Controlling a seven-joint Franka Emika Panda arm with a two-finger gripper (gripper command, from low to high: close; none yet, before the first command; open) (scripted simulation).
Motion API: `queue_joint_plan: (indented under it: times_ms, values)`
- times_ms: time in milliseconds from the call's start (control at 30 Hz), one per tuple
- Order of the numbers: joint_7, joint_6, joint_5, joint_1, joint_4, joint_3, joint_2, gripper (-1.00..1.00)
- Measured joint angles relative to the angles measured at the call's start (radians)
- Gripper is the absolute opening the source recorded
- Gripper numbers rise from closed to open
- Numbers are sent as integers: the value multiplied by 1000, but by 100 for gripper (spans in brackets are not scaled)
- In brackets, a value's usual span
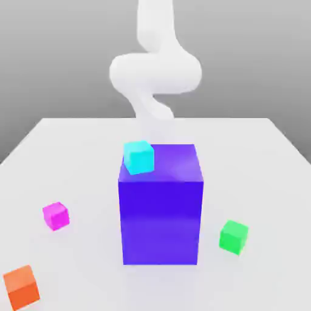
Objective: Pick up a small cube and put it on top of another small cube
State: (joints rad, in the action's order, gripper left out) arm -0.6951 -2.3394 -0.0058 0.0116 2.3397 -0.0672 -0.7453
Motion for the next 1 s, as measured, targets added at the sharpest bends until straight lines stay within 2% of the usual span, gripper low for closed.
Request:
queue_joint_plan:
  times_ms: [633,1000]
  values:
    - [816,-303,-25,77,303,-517,410,0]
    - [1311,-477,-1,83,477,-770,656,0]
